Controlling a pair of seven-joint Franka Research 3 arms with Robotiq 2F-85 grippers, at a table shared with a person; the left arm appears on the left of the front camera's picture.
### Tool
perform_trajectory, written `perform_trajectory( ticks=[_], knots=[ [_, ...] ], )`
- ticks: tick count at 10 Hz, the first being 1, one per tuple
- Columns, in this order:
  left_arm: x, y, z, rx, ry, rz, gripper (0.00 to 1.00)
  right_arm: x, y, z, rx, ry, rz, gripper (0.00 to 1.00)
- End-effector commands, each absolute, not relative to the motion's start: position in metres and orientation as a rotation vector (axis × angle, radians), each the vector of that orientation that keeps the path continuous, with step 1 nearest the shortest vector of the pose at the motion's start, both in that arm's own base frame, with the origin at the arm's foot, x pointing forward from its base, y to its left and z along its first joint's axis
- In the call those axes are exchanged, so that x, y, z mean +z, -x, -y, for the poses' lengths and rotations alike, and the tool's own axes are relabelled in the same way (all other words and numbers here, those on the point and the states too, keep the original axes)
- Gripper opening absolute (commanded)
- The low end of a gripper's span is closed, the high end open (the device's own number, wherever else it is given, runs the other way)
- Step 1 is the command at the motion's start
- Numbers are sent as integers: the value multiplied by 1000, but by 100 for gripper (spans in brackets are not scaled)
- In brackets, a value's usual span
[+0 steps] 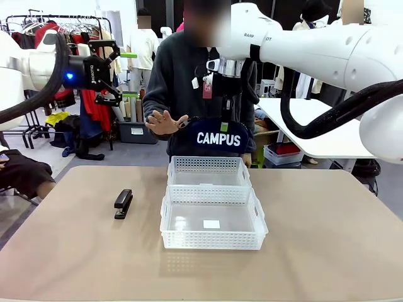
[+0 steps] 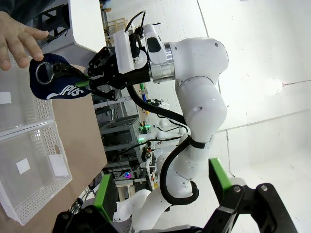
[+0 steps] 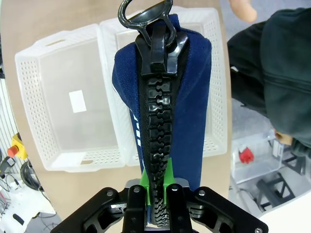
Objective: Distribute items into two baskets.
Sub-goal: Place the picked Pencil pouch into the Organizing basket as instructed by the person.
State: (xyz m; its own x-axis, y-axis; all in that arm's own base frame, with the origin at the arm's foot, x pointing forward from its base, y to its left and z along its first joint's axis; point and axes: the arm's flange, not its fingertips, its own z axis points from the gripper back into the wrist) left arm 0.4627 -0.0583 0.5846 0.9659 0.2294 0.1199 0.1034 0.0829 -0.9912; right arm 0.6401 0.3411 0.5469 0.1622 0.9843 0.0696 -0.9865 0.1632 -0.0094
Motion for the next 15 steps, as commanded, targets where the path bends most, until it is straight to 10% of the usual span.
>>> perform_trajectory(
  ticks=[1, 15],
  knots=[
    [587, -462, 58, 96, 1496, 268, 100, 551, -639, -341, 1406, -41, 70, 0],
    [587, -462, 58, 96, 1496, 268, 100, 551, -639, -341, 1406, -41, 70, 0]
  ],
)
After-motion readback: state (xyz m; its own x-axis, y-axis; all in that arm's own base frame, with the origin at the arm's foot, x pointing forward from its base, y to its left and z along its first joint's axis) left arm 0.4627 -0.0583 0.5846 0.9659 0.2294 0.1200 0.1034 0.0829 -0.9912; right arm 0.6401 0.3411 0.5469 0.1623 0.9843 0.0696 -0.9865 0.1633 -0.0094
